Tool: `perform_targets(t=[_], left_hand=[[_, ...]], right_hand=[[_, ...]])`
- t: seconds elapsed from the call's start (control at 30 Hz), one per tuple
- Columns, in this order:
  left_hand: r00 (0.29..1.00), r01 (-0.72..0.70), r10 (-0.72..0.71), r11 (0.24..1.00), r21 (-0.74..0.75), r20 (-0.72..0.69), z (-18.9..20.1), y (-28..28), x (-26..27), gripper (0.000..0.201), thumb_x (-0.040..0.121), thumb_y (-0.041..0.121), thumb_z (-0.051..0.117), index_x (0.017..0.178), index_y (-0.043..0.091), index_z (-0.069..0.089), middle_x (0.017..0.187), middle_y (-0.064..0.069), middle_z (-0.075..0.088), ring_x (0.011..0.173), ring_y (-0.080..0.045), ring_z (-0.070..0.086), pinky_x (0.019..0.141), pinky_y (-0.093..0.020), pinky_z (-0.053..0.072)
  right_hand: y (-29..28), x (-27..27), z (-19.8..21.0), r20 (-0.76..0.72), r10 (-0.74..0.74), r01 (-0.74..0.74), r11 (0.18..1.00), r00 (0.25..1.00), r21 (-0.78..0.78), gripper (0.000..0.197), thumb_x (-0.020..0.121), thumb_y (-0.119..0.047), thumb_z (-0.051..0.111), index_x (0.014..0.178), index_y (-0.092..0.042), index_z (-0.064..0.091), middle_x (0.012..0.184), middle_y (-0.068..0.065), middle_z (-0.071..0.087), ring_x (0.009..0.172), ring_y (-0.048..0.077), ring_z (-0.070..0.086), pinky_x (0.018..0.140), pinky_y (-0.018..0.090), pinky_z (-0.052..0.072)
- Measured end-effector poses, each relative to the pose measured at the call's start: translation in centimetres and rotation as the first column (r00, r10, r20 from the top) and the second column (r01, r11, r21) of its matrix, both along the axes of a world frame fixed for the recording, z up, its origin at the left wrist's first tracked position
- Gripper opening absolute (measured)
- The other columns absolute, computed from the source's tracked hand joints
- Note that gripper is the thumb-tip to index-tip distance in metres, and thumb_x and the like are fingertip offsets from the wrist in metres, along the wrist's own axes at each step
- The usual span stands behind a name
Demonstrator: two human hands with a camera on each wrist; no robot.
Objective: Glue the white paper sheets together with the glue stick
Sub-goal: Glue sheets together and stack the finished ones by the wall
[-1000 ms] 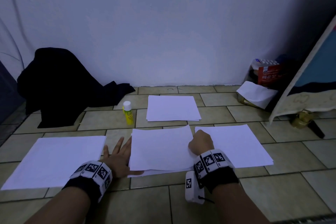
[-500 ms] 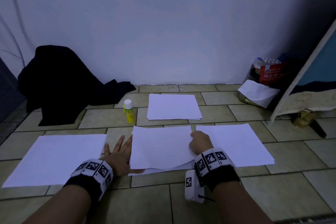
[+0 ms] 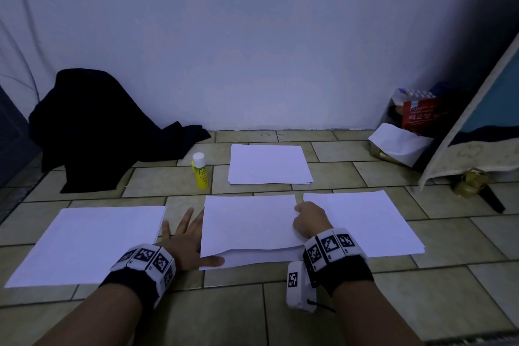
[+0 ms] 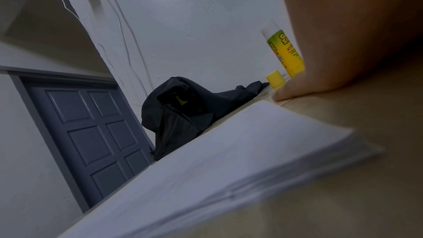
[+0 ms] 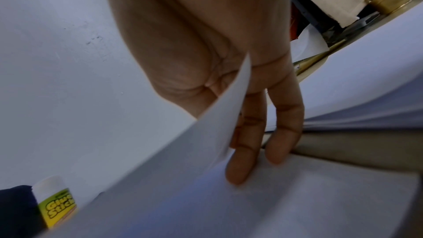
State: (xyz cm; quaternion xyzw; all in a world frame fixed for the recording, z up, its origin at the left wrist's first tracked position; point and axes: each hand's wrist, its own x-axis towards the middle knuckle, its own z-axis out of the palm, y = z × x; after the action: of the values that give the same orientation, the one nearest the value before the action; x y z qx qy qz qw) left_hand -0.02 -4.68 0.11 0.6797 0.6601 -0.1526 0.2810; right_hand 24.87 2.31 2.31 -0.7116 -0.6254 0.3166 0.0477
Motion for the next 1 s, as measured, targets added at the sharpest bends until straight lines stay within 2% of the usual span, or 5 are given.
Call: perform_targets(t=[0.63,0.77,0.83,0.93,1.0], left_hand=[[0.999,0.021,-0.022,0.999,-0.028,-0.049,-0.2,0.0,0.0,0.168,0.002,0.103,-0.005,0.15,0.025,-0.022,0.154,0.007,-0.035,0.139,-0.02,-0.036,0.111,-0.062,-0.013],[0.998,0.03,-0.032,0.999,-0.035,-0.062,-0.4,0.2,0.0,0.169,0.002,0.103,-0.004,0.15,0.024,-0.022,0.153,0.007,-0.036,0.139,-0.02,-0.037,0.111,-0.062,-0.013],[0.998,0.015,-0.017,1.0,-0.025,-0.053,-0.5,0.3,-0.1,0.159,0.015,0.106,0.005,0.149,0.026,-0.024,0.153,0.009,-0.036,0.139,-0.019,-0.036,0.111,-0.062,-0.012],[0.998,-0.03,0.031,0.999,0.018,-0.046,-0.7,0.0,0.0,0.123,0.066,0.09,0.041,0.148,0.028,-0.026,0.154,0.011,-0.033,0.142,-0.019,-0.031,0.112,-0.062,-0.009],[0.998,-0.041,0.043,0.999,0.036,-0.049,-0.8,0.0,0.1,0.121,0.068,0.085,0.044,0.148,0.028,-0.026,0.155,0.011,-0.031,0.143,-0.019,-0.029,0.113,-0.061,-0.008]], right_hand=[[0.5,0.8,1.2,0.177,0.234,-0.223,0.972,0.956,-0.076,0.037,0.099,-0.01,0.04,0.135,-0.005,0.05,0.143,0.01,0.044,0.129,0.024,0.044,0.102,0.026,0.035],[1.2,1.1,1.6,0.223,0.306,-0.298,0.952,0.925,-0.072,0.046,0.09,-0.016,0.064,0.134,-0.018,0.053,0.142,0.002,0.046,0.13,0.019,0.044,0.104,0.027,0.037],[1.2,1.0,1.7,0.256,0.318,-0.316,0.947,0.913,-0.05,0.051,0.08,-0.02,0.076,0.127,-0.019,0.057,0.134,0.0,0.051,0.124,0.017,0.048,0.099,0.027,0.041],[1.1,1.0,1.7,0.28,0.37,-0.365,0.928,0.886,-0.072,0.051,0.076,-0.022,0.08,0.121,-0.015,0.058,0.125,0.001,0.054,0.118,0.017,0.051,0.091,0.026,0.044],[1.1,1.3,1.9,0.268,0.398,-0.392,0.917,0.877,-0.077,0.044,0.079,-0.021,0.076,0.118,-0.015,0.058,0.121,0.002,0.056,0.111,0.016,0.053,0.082,0.024,0.044]])
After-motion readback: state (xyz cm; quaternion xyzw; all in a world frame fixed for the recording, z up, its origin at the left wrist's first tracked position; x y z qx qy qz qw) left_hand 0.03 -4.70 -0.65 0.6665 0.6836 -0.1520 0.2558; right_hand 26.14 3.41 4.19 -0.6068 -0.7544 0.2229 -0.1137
